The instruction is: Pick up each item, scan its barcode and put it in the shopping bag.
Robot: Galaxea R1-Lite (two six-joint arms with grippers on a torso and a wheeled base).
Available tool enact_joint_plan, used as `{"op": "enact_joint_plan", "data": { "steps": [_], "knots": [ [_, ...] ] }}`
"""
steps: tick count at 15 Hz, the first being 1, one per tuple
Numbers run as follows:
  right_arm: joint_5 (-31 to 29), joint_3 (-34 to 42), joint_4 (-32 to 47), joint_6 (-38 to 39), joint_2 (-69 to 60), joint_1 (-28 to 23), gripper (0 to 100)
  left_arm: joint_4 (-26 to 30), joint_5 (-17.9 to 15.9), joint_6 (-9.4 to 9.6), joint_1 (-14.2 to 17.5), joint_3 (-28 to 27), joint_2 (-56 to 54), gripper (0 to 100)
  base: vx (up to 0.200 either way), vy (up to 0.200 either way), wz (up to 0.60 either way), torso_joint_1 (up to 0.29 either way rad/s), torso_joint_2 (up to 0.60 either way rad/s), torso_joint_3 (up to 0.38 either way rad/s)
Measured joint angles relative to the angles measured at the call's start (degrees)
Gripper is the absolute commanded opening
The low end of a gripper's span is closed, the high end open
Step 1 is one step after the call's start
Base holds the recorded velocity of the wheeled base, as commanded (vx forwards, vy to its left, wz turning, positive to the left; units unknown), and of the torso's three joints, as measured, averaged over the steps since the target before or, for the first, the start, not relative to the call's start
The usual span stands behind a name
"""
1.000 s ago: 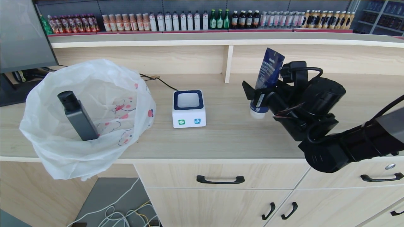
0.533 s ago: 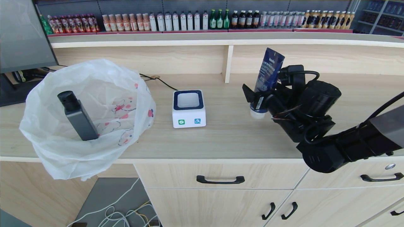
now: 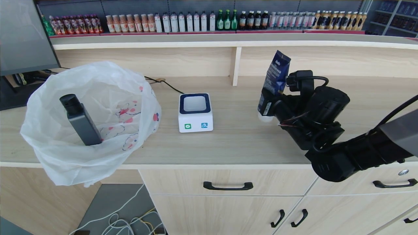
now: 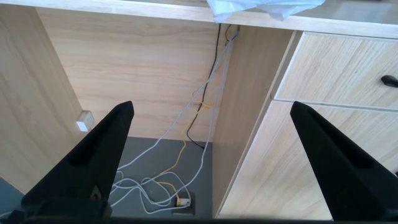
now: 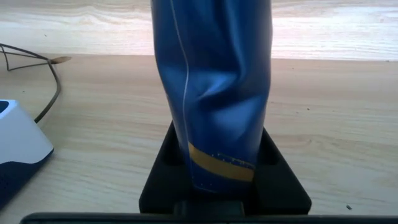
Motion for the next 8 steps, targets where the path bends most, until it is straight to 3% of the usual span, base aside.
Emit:
{"op": "enact_joint_plan", "data": {
  "steps": [8],
  "knots": [
    [0.4, 0.2, 0.8, 0.1, -2.2, 0.2, 0, 0.0, 0.0, 0.02, 0.0, 0.0, 0.0, 100, 0.0, 0.0, 0.0, 0.0, 0.0, 0.0]
  ]
}}
